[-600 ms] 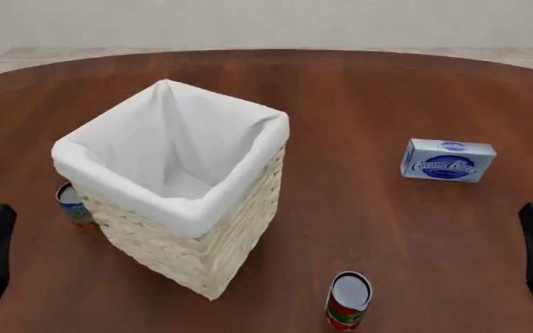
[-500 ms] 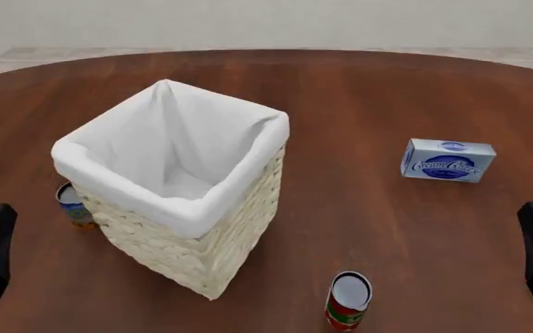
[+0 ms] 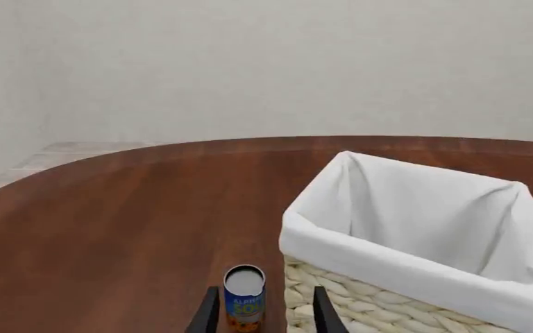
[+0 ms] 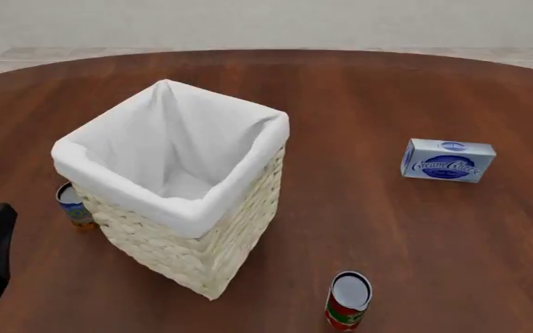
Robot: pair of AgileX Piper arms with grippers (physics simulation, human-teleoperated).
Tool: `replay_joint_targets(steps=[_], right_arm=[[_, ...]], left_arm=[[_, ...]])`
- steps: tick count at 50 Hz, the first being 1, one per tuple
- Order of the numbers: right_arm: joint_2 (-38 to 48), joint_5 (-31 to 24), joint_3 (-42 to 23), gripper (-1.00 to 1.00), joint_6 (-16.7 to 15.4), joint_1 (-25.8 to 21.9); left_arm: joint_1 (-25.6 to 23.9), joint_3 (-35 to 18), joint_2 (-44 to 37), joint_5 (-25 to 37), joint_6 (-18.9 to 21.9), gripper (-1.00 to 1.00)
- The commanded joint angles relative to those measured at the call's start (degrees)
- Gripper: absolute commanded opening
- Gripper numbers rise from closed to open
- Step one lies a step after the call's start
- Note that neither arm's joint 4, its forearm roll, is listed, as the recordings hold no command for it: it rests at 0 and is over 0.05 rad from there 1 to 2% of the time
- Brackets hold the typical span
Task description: Pick up the cream cheese box, and put it in the basket.
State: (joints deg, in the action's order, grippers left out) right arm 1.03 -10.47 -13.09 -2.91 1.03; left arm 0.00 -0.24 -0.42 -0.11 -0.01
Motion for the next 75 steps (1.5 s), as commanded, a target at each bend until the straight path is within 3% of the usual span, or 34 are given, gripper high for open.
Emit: replay_joint_targets(steps=[1, 6, 11, 15, 23, 29, 33, 36, 39, 43, 49, 52, 55, 58, 60, 61, 62, 64, 65, 75], right_arm=[[5.46, -7.46, -13.99, 1.0, 0.96, -0.67], [9.64, -8.33, -18.43, 1.0, 0.53, -1.15], [19.76, -7.24, -21.46, 1.0, -3.49, -1.16], [22.5, -6.68, -23.65, 1.0, -4.11, -1.65], [32.04, -7.64, -30.92, 1.0, -12.82, -0.7], [37.46, -8.71, -34.4, 1.0, -13.41, 0.37], [41.26, -8.45, -33.36, 1.0, -17.47, -0.96], [44.56, -10.18, -35.1, 1.0, -16.12, -3.28], [47.47, -11.78, -36.66, 1.0, -20.22, -3.04], [48.75, -14.78, -41.05, 1.0, -21.52, -3.09], [55.25, -20.94, -48.31, 1.0, -29.23, -2.53], [58.47, -24.54, -47.87, 1.0, -32.79, -3.67], [60.47, -26.28, -47.62, 1.0, -34.15, -5.28], [63.31, -26.17, -45.69, 1.0, -37.8, -1.72], [64.25, -27.03, -46.76, 1.0, -37.13, -1.42], [63.75, -26.73, -46.26, 1.0, -39.22, -2.2], [63.75, -26.72, -46.25, 1.0, -39.22, -2.2], [66.19, -28.89, -47.74, 1.0, -36.68, -2.62], [65.78, -28.13, -46.24, 1.0, -39.14, -2.78], [70.18, -31.67, -49.55, 1.0, -43.2, -3.82]], left_arm=[[0.01, -0.01, -0.02, 0.0, 0.0, 1.0], [0.0, -0.01, -0.02, 0.0, 0.02, 1.0], [0.01, -0.01, -0.01, 0.0, 0.0, 1.0], [0.0, -0.01, -0.01, 0.0, 0.0, 1.0], [-0.01, -0.01, -0.02, 0.0, 0.0, 1.0], [0.01, -0.01, 0.0, 0.0, 0.0, 1.0], [0.01, -0.01, -0.01, 0.0, 0.01, 1.0], [0.01, -0.01, 0.0, 0.0, 0.0, 1.0], [0.0, -0.01, -0.02, 0.0, -0.01, 1.0], [0.0, -0.01, 0.0, 0.0, -0.01, 1.0], [0.01, -0.01, -0.02, 0.0, 0.0, 1.0], [0.01, -0.01, -0.01, 0.0, 0.01, 1.0], [-0.01, -0.01, -0.03, 0.0, 0.0, 1.0], [0.01, -0.01, -0.01, 0.0, 0.0, 1.0], [0.01, -0.01, -0.02, 0.0, 0.0, 1.0], [0.0, -0.01, -0.02, 0.0, 0.0, 1.0], [0.01, -0.01, -0.01, 0.0, -0.01, 1.0], [-0.01, -0.01, -0.02, 0.0, 0.0, 1.0], [0.0, -0.01, -0.01, -0.01, 0.0, 1.0], [0.0, -0.01, -0.02, 0.0, 0.0, 1.0]])
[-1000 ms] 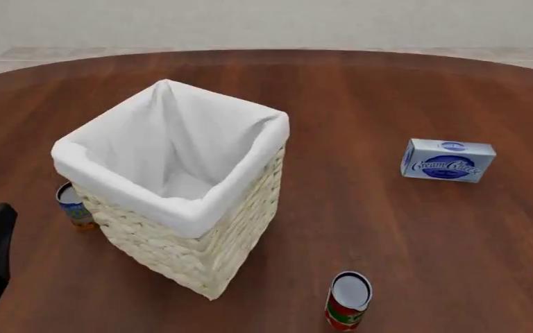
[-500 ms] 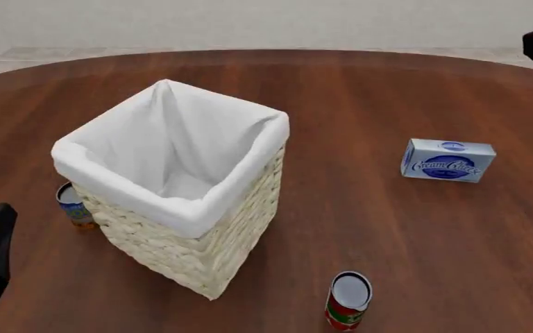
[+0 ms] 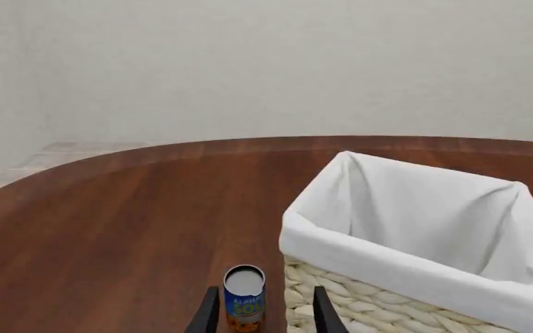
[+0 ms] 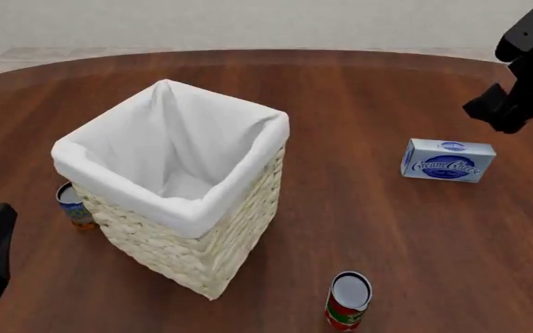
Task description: Pick up the cream cheese box, and put it in the basket.
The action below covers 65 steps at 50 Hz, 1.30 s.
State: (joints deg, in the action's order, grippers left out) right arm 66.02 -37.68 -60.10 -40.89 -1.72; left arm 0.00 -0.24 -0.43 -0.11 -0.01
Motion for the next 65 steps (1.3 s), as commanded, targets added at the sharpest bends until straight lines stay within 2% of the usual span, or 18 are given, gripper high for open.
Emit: replay_joint_targets(steps=[1, 5, 10, 19, 25, 26, 27, 28, 31, 32, 35, 38, 42, 46, 49, 60, 62, 65], right_arm=[[5.85, -5.28, -3.49, 1.0, -5.51, -1.06], [6.79, -8.57, -3.06, 1.0, -10.3, -2.51], [9.6, -9.67, -4.57, 1.0, -15.31, 0.51], [11.77, -10.45, -3.99, 1.0, -27.66, 5.76], [14.48, -11.42, -7.12, 1.0, -28.59, 6.77], [13.83, -13.81, -10.13, 1.0, -22.92, -1.45], [13.84, -13.85, -10.19, 1.0, -22.9, -1.47], [15.16, -15.38, -13.28, 1.0, -19.83, -2.88], [16.37, -12.35, -9.94, 1.0, -29.37, 3.71], [16.82, -12.03, -9.44, 1.0, -30.59, 4.41], [18.8, -12.9, -11.6, 1.0, -29.14, 2.8], [20.49, -13.14, -12.95, 1.0, -30.31, 2.94], [23.04, -13.65, -14.74, 1.0, -34.5, 5.56], [24.7, -14.58, -17.44, 1.0, -34.42, 5.43], [24.81, -12.77, -15.01, 1.0, -38.53, 7.84], [26.24, -9.11, -12.99, 1.0, -43.03, 8.34], [26.62, -5.95, -11.67, 1.0, -47.1, 10.64], [28.15, -5.05, -13.01, 1.0, -47.29, 10.42]], left_arm=[[0.01, 0.0, 0.02, 0.0, 0.0, 1.0], [0.01, 0.0, 0.02, 0.0, 0.0, 1.0], [0.01, 0.0, 0.01, 0.0, 0.0, 1.0], [-0.01, 0.0, 0.0, 0.0, -0.01, 1.0], [-0.01, 0.0, 0.0, 0.0, 0.0, 1.0], [0.0, 0.0, 0.0, 0.0, 0.01, 1.0], [0.0, 0.0, 0.0, 0.0, 0.01, 1.0], [0.01, 0.0, 0.01, 0.0, 0.0, 1.0], [0.0, 0.0, -0.01, 0.0, 0.0, 1.0], [0.0, 0.0, 0.0, 0.0, 0.0, 1.0], [0.01, 0.0, -0.01, 0.0, -0.01, 1.0], [0.0, 0.0, 0.0, 0.0, -0.01, 1.0], [0.01, 0.0, 0.01, 0.0, 0.01, 1.0], [0.0, 0.0, 0.0, 0.0, 0.0, 1.0], [0.0, 0.0, 0.01, 0.0, 0.01, 1.0], [0.0, 0.0, 0.0, 0.0, -0.01, 1.0], [0.0, 0.0, 0.0, 0.0, -0.01, 1.0], [0.0, 0.0, 0.0, 0.0, 0.0, 1.0]])
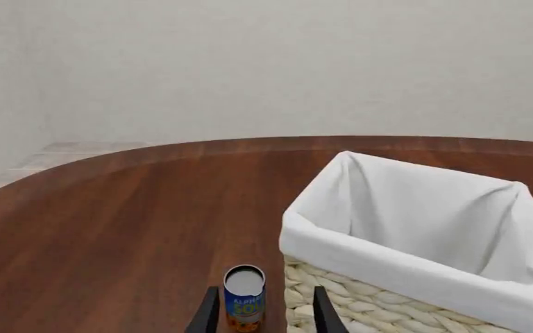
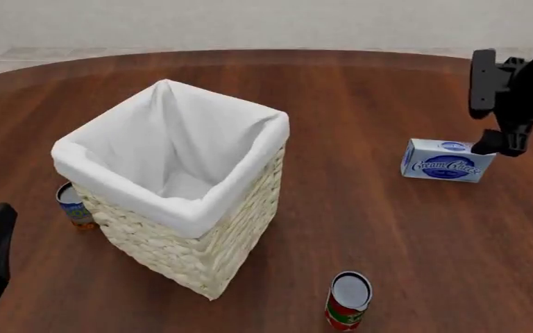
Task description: Pick up the cream cheese box, and put it in the basket.
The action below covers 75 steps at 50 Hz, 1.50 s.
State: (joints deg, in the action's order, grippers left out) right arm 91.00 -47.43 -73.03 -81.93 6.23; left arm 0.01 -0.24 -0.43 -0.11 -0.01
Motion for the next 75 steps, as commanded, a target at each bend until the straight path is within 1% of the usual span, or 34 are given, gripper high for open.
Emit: replay_joint_targets(steps=[1, 2, 5, 7, 10, 14, 18, 21, 24, 26, 28, 33, 35, 37, 45, 47, 49, 52, 54, 60, 64, 70, 75], right_arm=[[3.51, 4.72, -0.28, 1.0, -6.17, 2.44], [3.52, 4.88, 0.66, 1.0, -7.29, 2.87], [4.41, 4.42, -0.42, 1.0, -6.51, 2.32], [5.47, 5.42, -0.64, 1.0, -8.19, 2.96], [7.05, 5.93, -2.58, 1.0, -7.98, 2.94], [8.91, 6.17, -4.44, 1.0, -7.14, 1.62], [10.69, 4.85, -6.69, 1.0, -5.49, 0.52], [11.65, 4.45, -7.91, 1.0, -4.81, -0.13], [12.55, 4.5, -8.67, 1.0, -4.92, -0.22], [13.27, 4.31, -9.33, 1.0, -4.16, -0.89], [13.46, 4.26, -8.97, 1.0, -4.07, -1.33], [14.53, 3.66, -9.76, 1.0, -2.25, -3.13], [14.77, 3.61, -9.81, 1.0, -2.17, -3.03], [14.67, 3.95, -8.88, 1.0, -2.74, -2.79], [14.76, 4.78, -6.8, 1.0, -1.46, -3.06], [14.81, 4.66, -6.34, 1.0, -0.39, -3.55], [14.81, 4.42, -6.23, 1.0, 0.04, -3.75], [14.89, 4.56, -5.45, 1.0, -0.26, -3.19], [15.19, 6.1, -4.19, 1.0, -2.84, -0.73], [15.56, 6.03, -4.5, 1.0, -2.14, -0.23], [15.66, 7.45, -3.35, 1.0, -4.48, 2.18], [16.53, 8.72, -5.04, 1.0, -5.12, 3.51], [16.71, 9.33, -4.67, 1.0, -6.1, 4.33]], left_arm=[[0.01, 0.0, 0.0, 0.0, -0.01, 1.0], [-0.02, 0.0, 0.0, 0.0, 0.01, 1.0], [0.0, 0.0, -0.01, 0.0, 0.01, 1.0], [0.0, 0.0, -0.01, 0.0, 0.0, 1.0], [0.0, 0.0, 0.01, 0.0, -0.01, 1.0], [-0.01, 0.0, 0.0, 0.0, 0.0, 1.0], [0.0, 0.0, 0.0, 0.0, 0.0, 1.0], [-0.01, 0.0, 0.0, 0.0, 0.0, 1.0], [0.0, 0.0, 0.01, 0.0, 0.0, 1.0], [0.01, 0.0, 0.0, 0.0, 0.0, 1.0], [0.01, 0.0, -0.01, 0.0, 0.0, 1.0], [-0.01, 0.0, 0.0, 0.0, -0.02, 1.0], [0.0, 0.0, 0.0, 0.0, 0.0, 1.0], [0.01, 0.0, 0.0, 0.0, 0.0, 1.0], [-0.01, 0.0, 0.0, 0.0, 0.01, 1.0], [0.0, 0.0, 0.0, 0.0, 0.0, 1.0], [0.01, 0.0, -0.01, 0.0, 0.0, 1.0], [0.0, 0.0, -0.01, 0.0, 0.0, 1.0], [-0.01, 0.0, -0.01, 0.0, -0.01, 1.0], [-0.01, 0.0, 0.0, 0.0, -0.01, 1.0], [0.0, 0.0, 0.0, 0.0, -0.01, 1.0], [0.0, 0.0, -0.01, 0.0, -0.01, 1.0], [-0.01, 0.0, 0.0, 0.0, 0.0, 1.0]])
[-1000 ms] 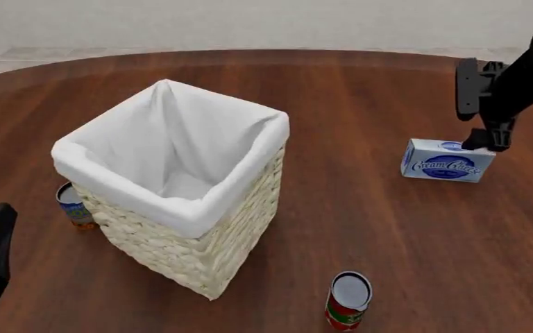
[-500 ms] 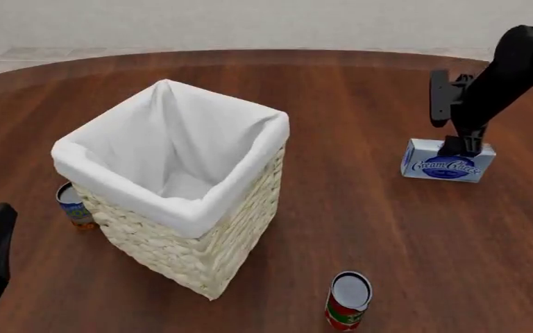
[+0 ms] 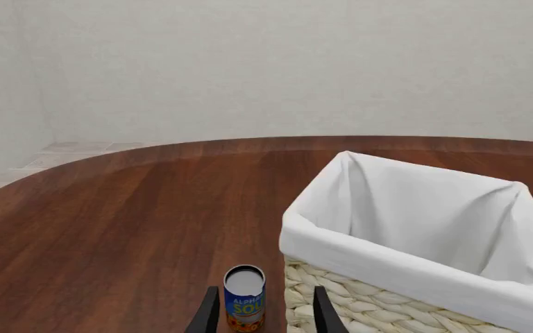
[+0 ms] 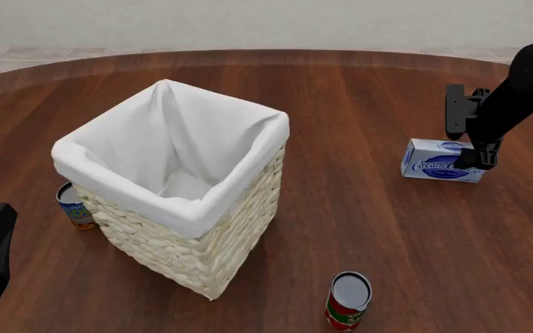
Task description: Pick up the cream cheese box, and put it in the basket.
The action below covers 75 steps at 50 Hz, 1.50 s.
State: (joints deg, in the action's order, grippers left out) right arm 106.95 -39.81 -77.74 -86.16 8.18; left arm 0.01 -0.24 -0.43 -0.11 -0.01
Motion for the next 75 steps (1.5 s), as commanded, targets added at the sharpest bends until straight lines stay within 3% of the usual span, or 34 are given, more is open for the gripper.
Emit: replay_joint_targets(steps=[1, 12, 15, 24, 44, 60, 69, 75], right_arm=[[1.08, 1.9, -0.45, 1.0, -1.87, 2.84], [3.16, 0.91, -4.63, 1.0, 0.97, 2.81], [2.16, 1.94, -1.78, 1.0, -1.38, 2.95], [3.3, 1.5, -3.06, 1.0, 0.72, 1.77], [4.89, 3.0, -1.85, 1.0, -0.88, 3.63], [7.28, 2.85, -4.69, 1.0, -1.91, 4.86], [8.59, 2.26, -6.28, 1.0, -0.12, 3.81], [8.71, 3.13, -4.63, 1.0, -0.99, 3.83]], left_arm=[[0.0, 0.0, 0.0, 0.0, 0.0, 1.0], [0.0, 0.0, 0.0, 0.0, 0.0, 1.0], [-0.01, 0.0, 0.0, 0.0, -0.01, 1.0], [-0.01, 0.0, 0.0, 0.0, 0.0, 1.0], [0.0, 0.0, 0.0, 0.0, 0.0, 1.0], [0.0, 0.0, 0.01, 0.0, 0.0, 1.0], [0.01, 0.0, 0.0, 0.0, -0.01, 1.0], [0.0, 0.0, -0.01, 0.0, 0.0, 1.0]])
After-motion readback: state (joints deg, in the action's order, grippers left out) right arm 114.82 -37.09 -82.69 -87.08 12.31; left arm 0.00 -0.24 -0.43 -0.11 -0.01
